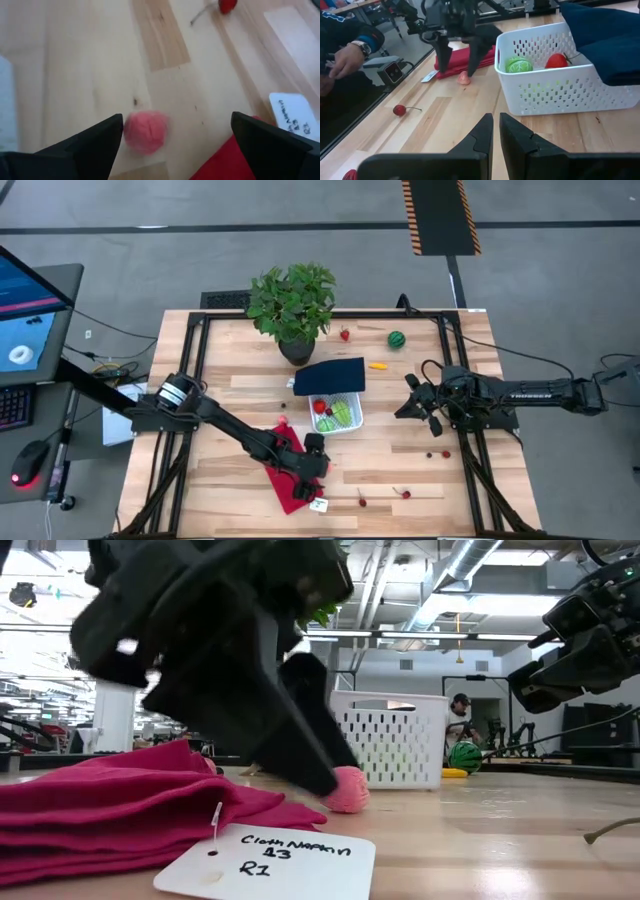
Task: Pick and placing Produce into tupperware
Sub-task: Put the peach into the bin
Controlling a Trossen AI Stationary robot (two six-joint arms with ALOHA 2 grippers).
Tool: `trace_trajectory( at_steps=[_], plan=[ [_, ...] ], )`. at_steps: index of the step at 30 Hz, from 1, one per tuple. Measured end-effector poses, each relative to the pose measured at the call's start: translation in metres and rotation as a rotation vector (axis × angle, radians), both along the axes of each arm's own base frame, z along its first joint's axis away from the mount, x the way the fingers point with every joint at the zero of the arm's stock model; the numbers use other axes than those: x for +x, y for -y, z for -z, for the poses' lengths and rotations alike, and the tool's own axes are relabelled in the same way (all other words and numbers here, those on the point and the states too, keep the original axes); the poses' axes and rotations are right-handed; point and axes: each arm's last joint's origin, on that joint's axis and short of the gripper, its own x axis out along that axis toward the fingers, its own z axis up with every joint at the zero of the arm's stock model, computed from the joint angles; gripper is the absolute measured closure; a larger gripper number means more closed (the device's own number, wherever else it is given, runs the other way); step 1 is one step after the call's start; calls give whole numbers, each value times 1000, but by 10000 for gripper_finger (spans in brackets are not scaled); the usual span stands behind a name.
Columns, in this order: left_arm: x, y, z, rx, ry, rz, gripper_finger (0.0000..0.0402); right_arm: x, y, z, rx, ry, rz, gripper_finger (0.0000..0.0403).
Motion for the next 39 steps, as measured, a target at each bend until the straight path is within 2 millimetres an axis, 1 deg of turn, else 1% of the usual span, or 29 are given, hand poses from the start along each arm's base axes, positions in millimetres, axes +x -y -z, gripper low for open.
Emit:
trace_trajectory(
  at_steps=[3, 7, 10, 13, 19, 24, 32, 39],
  plan=[
    [3, -1, 6, 0, -17, 1, 40, 0, 0, 0, 0, 0, 0, 346],
    [8, -2, 1, -13, -30, -6, 41, 0, 0, 0, 0, 0, 0, 346],
    [8, -2, 1, -9, -35, -7, 53, 0, 0, 0, 0, 0, 0, 346],
    [9, -3, 1, -15, -34, -22, 85, 0, 0, 0, 0, 0, 0, 346],
    [10, -3, 0, -34, -26, -38, 175, 0, 0, 0, 0, 0, 0, 346],
    [10, -3, 0, -59, -29, -71, 233, 0, 0, 0, 0, 0, 0, 346],
    [9, -1, 0, -62, -31, -80, 296, 0, 0, 0, 0, 0, 0, 346],
    [9, 0, 0, -72, -26, -111, 328, 0, 0, 0, 0, 0, 0, 346]
  ],
)
